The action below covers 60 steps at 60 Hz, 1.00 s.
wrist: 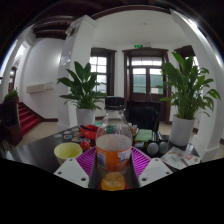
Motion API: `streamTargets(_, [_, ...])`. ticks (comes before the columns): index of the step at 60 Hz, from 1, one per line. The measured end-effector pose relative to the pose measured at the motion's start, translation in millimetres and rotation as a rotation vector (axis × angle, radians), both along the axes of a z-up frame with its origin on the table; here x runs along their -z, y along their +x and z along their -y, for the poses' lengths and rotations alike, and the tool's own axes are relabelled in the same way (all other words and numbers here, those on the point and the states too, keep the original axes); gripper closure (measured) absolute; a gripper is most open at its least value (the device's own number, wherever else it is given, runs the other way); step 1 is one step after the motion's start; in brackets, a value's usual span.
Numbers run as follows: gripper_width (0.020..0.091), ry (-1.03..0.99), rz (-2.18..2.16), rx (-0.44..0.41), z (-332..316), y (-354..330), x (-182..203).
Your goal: Pour water
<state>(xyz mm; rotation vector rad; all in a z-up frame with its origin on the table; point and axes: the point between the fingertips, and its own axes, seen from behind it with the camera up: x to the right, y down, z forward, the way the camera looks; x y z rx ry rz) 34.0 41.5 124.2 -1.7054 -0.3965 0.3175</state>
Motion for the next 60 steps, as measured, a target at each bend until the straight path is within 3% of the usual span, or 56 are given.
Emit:
streamTargets(3, [0.0456, -0.029, 0.01, 0.013, 5, 6, 4])
streamTargets(5, [0.0416, -0.033, 0.013, 0.024, 9, 10, 4])
streamTargets(6, [0.0363, -0.032, 0.015, 0.03, 11, 12, 3])
streamTargets(11, [0.0315, -0.027, 0.028, 0.07, 30, 24, 2])
streamTargets(28, [0.0283, -0.099, 0.038, 0.222, 119, 62, 22])
streamTargets(46, [0.0286, -0.012, 0.025, 0.317, 154, 93, -20])
streamTargets(60, [0.0284, -0.015, -0.005, 0.372, 168, 107, -28])
